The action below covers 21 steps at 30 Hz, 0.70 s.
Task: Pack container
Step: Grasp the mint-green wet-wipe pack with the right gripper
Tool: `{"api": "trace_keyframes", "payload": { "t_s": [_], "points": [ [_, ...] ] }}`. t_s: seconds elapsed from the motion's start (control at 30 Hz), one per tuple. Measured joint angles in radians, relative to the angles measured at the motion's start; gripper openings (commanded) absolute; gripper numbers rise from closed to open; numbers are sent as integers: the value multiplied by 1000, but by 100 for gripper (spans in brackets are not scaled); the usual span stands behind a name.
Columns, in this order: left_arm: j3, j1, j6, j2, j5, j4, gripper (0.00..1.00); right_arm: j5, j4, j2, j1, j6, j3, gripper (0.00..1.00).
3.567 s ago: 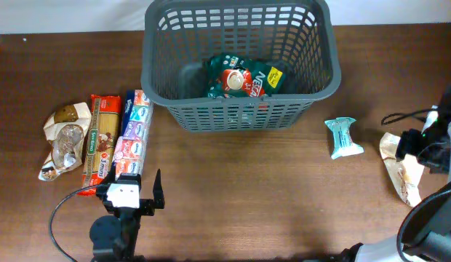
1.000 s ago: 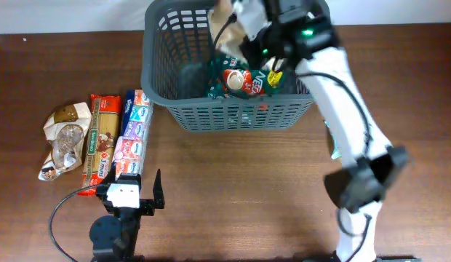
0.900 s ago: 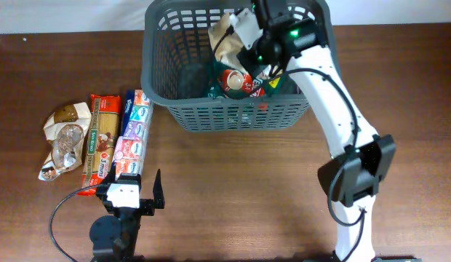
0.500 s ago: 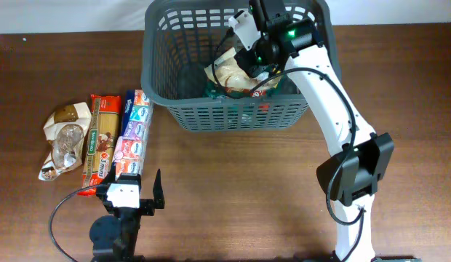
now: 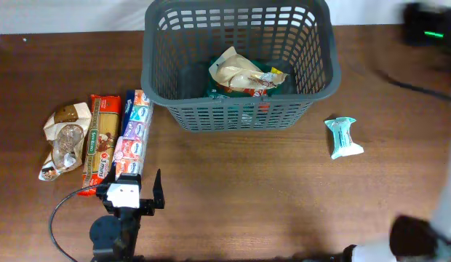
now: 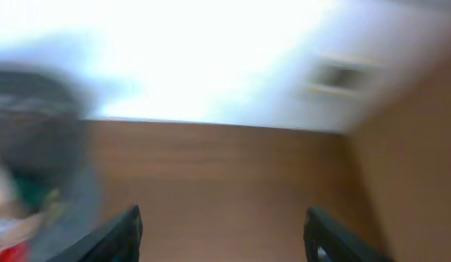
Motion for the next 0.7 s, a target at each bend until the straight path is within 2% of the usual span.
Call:
{"api": "trace_keyframes", "payload": {
  "t_s": [0.1, 0.27, 0.47, 0.7],
  "points": [
    [0, 0, 0, 0, 0, 0, 99, -60, 8, -105, -196, 50, -167, 67],
    [0, 0, 0, 0, 0, 0, 99, -153, 1, -62, -264, 112, -440, 67],
    [0, 0, 0, 0, 0, 0, 99, -189, 83, 14, -189, 134, -748, 74],
    [0, 0, 0, 0, 0, 0, 99, -149, 202, 50, -8, 106, -864, 80]
  ]
}}
